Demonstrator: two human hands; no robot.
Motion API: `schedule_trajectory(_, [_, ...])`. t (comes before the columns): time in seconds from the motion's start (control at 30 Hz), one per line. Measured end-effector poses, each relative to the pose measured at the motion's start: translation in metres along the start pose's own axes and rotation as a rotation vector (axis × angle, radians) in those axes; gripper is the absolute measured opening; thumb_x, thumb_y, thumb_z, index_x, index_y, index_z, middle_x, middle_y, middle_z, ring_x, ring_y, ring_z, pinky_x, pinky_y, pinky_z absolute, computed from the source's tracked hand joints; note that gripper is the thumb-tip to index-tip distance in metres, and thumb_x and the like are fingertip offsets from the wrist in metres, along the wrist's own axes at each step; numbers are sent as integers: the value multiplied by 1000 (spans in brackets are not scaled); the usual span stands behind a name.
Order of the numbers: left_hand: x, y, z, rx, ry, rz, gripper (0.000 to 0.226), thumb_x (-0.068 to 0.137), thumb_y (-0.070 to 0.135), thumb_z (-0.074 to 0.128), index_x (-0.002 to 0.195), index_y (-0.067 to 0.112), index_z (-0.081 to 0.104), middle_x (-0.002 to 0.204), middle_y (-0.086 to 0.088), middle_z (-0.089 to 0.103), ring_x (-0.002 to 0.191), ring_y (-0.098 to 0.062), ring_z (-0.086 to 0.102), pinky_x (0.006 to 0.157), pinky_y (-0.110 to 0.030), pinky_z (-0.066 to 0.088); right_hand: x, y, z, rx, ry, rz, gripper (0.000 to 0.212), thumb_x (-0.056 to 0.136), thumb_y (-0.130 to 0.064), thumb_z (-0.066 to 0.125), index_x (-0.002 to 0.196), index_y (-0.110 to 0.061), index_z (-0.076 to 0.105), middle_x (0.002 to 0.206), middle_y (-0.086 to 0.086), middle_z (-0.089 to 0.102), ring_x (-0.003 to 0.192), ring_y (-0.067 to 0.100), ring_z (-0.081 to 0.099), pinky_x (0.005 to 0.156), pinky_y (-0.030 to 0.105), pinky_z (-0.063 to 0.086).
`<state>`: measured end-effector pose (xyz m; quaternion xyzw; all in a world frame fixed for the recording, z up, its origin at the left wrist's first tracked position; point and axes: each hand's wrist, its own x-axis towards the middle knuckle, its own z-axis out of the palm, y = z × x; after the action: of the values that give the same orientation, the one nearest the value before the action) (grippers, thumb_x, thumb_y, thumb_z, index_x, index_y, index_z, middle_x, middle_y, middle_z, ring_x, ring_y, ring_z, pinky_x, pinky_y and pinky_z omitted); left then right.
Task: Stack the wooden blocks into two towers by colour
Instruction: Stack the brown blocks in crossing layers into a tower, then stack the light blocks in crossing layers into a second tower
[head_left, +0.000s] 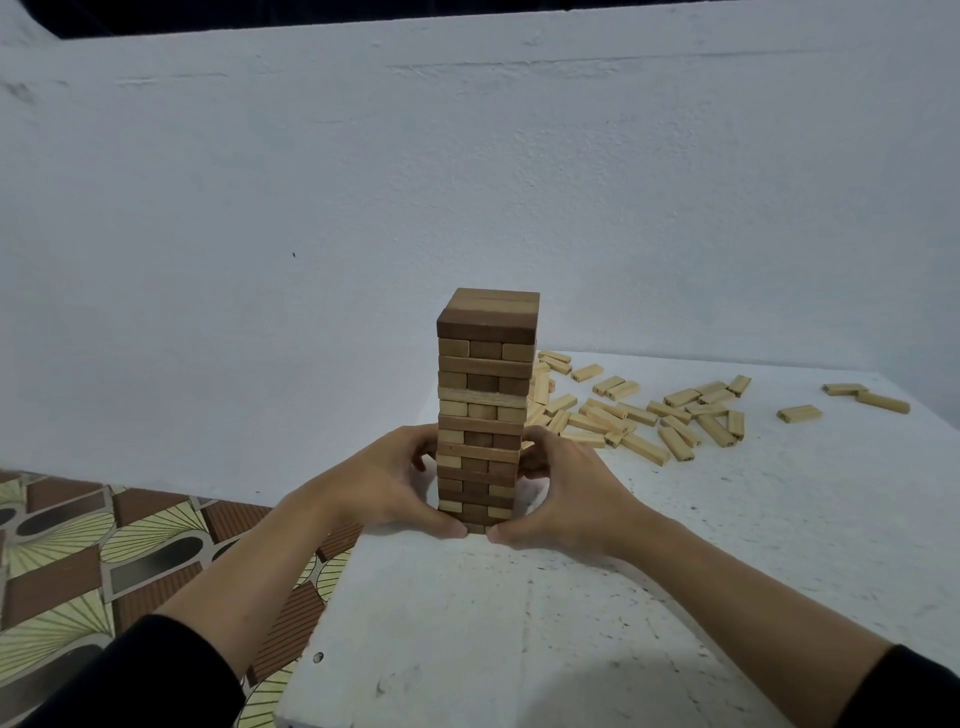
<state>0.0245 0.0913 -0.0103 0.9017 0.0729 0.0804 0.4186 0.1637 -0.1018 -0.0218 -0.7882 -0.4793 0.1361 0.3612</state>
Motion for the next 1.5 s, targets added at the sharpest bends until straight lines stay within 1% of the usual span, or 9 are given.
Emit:
schedule_trajectory(0.13, [1, -1, 0, 23, 7, -10, 70, 64, 20, 98, 123, 36, 63, 116, 21, 70, 115, -5, 62, 92, -19, 49, 0, 1, -1, 4, 2, -4, 92, 55, -39, 94, 135, -34, 50, 113, -22, 66, 108, 0, 60, 83, 8, 42])
schedule_trajectory(0.27, [0, -1, 2, 5, 10, -3, 69, 65, 15, 97, 122, 36, 63, 115, 21, 70, 116, -4, 62, 91, -15, 49, 0, 1, 1, -10, 7, -4, 94, 53, -44, 93, 136, -34, 49, 117, -22, 64, 113, 5, 57, 98, 26, 50])
schedule_trajectory(0.47, [-9, -2, 5, -25, 45, -8, 69, 69, 7, 93, 119, 40, 58, 113, 30, 67, 110, 7, 60, 84, -6, 47, -5, 4, -2, 22, 3, -4, 92, 53, -47, 95, 128, -50, 42, 116, -22, 61, 106, 1, 59, 85, 16, 47])
schedule_trajectory(0.73, [-24, -2, 8, 37, 68, -49, 74, 71, 40, 93, 134, 40, 55, 130, 25, 64, 126, -2, 56, 108, -32, 46, -18, 10, -9, 56, -24, 15, 110, 53, -55, 94, 148, -34, 41, 126, -20, 61, 116, 0, 58, 103, 23, 48])
schedule_trajectory(0.87, [-37, 1, 9, 95, 107, -98, 67, 73, 47, 89, 128, 49, 52, 120, 45, 58, 117, 20, 50, 96, -13, 46, -30, 8, -14, 96, 6, 21, 92, 62, -54, 92, 139, -34, 45, 119, -17, 62, 110, -1, 60, 100, 21, 50])
schedule_trajectory(1.0, [-48, -7, 7, 110, 212, -124, 65, 70, 57, 85, 125, 41, 54, 120, 27, 63, 114, 9, 57, 93, -18, 50, -42, 7, -14, 128, 67, 25, 64, 68, -54, 88, 117, -37, 51, 106, -15, 66, 98, 0, 63, 90, 20, 52])
schedule_trajectory(1.17, [-62, -8, 5, 60, 258, -69, 37, 78, 43, 83, 99, 22, 62, 97, 9, 66, 95, -10, 62, 84, -28, 51, -53, 4, -12, 158, 152, 7, 32, 77, -47, 84, 91, -28, 63, 82, -13, 66, 71, 1, 58, 67, 17, 50])
schedule_trajectory(1.3, [-73, -3, 7, -9, 223, -32, 30, 81, 35, 81, 86, 11, 63, 84, -1, 63, 77, -8, 55, 75, -24, 48, -57, 0, -8, 156, 160, 6, 25, 81, -45, 80, 80, -24, 66, 70, -16, 64, 61, 0, 53, 60, 15, 44])
schedule_trajectory(1.5, [-89, 25, 12, -108, 152, 17, 19, 85, 34, 77, 85, 17, 69, 80, -3, 65, 78, -29, 57, 73, -30, 50, -70, -2, -10, 133, 159, -50, 21, 84, -37, 78, 75, -21, 67, 67, -13, 62, 59, 0, 50, 59, 14, 43])
